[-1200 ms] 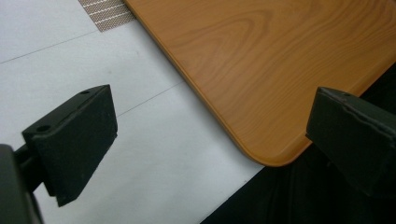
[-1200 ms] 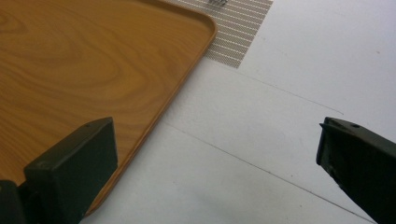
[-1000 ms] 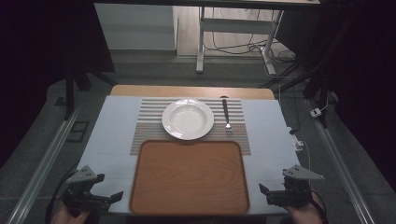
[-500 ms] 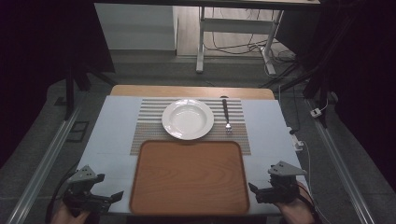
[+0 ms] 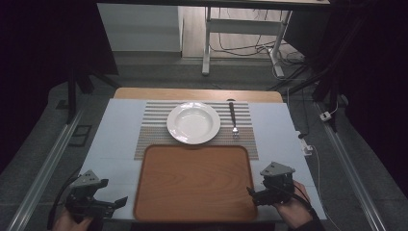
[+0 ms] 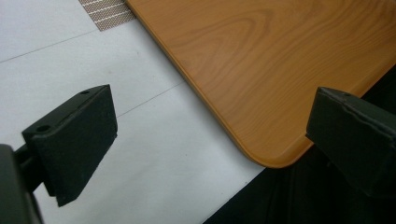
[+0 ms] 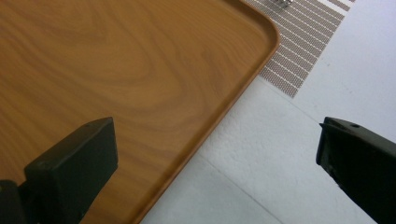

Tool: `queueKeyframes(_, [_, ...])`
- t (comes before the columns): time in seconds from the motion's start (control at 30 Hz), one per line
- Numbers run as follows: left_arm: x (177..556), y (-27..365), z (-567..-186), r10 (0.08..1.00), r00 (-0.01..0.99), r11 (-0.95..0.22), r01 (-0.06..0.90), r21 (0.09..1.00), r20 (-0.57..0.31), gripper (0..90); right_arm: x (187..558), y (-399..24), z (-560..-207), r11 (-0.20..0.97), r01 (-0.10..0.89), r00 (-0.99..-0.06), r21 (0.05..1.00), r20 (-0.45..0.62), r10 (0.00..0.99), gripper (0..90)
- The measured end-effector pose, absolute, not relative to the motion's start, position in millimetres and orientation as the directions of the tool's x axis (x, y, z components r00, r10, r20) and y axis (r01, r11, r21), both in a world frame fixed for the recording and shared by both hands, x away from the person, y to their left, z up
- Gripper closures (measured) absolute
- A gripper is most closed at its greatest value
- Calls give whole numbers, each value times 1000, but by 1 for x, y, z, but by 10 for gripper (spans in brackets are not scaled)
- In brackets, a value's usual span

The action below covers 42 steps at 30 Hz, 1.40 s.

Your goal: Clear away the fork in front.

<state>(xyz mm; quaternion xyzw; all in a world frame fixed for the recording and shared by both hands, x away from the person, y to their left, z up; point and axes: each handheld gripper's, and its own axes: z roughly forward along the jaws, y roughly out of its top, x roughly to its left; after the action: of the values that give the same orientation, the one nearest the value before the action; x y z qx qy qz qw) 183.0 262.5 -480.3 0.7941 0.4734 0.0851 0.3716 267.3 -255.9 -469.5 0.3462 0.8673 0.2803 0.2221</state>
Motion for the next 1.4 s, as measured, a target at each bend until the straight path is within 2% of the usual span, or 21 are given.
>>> queueKeyframes(0.4, [185,262,-480,813,540,-278,687,671,-217,22,281,-229,-477,744,394,-699,540,-349,624,0])
queueKeyframes(0.97, [185,263,-480,814,537,-272,689,671,-222,22,292,-206,-482,868,262,-738,422,-492,462,0])
queueKeyframes(1.4, [185,263,-480,814,537,-271,690,671,-223,22,309,-193,-483,937,160,-724,311,-608,326,0])
